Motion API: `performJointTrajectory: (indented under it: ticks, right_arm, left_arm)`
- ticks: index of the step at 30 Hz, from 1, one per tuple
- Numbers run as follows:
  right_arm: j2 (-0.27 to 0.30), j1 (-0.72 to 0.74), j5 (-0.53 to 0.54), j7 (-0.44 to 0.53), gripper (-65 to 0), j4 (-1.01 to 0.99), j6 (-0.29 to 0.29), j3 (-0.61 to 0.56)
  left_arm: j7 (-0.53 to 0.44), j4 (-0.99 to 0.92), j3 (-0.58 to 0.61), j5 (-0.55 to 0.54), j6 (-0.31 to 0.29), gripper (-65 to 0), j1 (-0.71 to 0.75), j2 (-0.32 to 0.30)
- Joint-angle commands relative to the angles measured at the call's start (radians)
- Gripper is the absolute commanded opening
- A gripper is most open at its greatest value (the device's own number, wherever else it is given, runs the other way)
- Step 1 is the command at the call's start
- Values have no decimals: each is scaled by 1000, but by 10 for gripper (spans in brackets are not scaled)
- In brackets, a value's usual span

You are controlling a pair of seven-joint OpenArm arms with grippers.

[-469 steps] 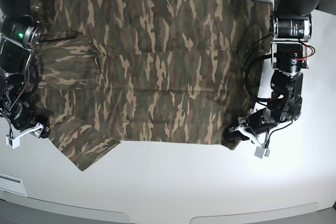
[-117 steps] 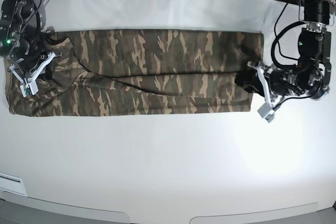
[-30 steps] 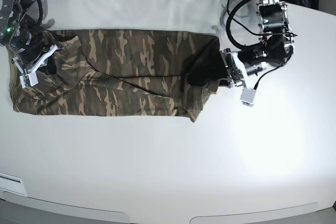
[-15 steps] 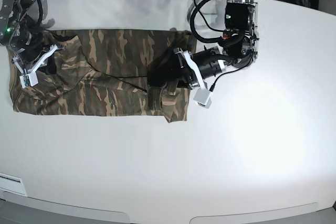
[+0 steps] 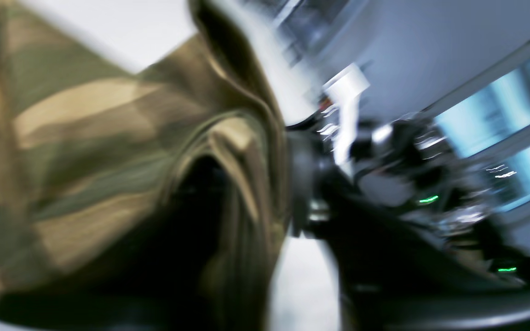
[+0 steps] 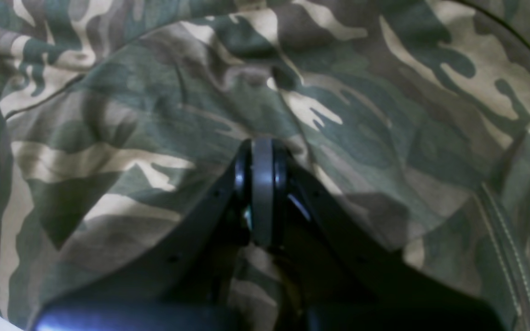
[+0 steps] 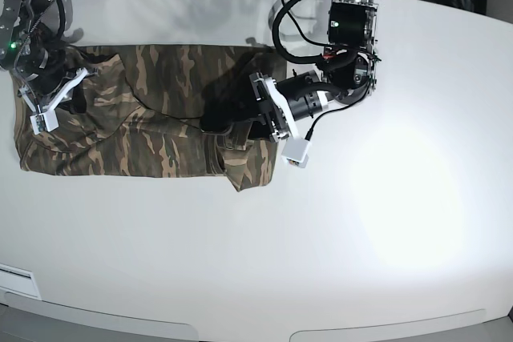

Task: Fold the T-shirt properly
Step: 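Fold the grasped end over toward the right gripper with the left gripper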

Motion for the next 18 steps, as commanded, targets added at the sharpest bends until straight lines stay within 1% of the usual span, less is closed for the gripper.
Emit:
performJointTrajectory:
  ticks: [1,3,4,6,10,13,14,16,17,18]
  right_arm:
    - [14,0,-3,-19,-650,13,3,5]
    - [14,0,-3,-19,-650,13,3,5]
    - [14,0,-3,-19,-650,13,3,5]
    - [14,0,-3,-19,-650,13,3,5]
    - [14,0,-3,-27,-650,13,2,5]
    - [14,0,5,-29,-650,13,3,5]
    - [14,0,11,-30,-650,13,3,5]
    - [14,0,27,-33,-650,13,3,5]
    - [14,0,31,-38,-650,13,3,5]
    - [14,0,30,-37,-650,13,4,5]
  left_arm:
    - [13,16,2,-63,-9,-332,-27,6]
    - [74,17,2,-137,-9,-322,-40,6]
    - [95,17,2,-154,-9,-322,-46,6]
    - [111,17,2,-163,-9,-322,-55,5]
    - [109,17,0,-156,-9,-323,-59,5]
    - [108,16,0,-102,-9,-328,-58,6]
    - [100,16,0,-74,-9,-355,-59,6]
    - [42,16,0,23,-9,-451,-56,6]
    - [5,16,7,94,-9,-479,-56,6]
    - [-19,16,18,171,-9,-479,-56,5]
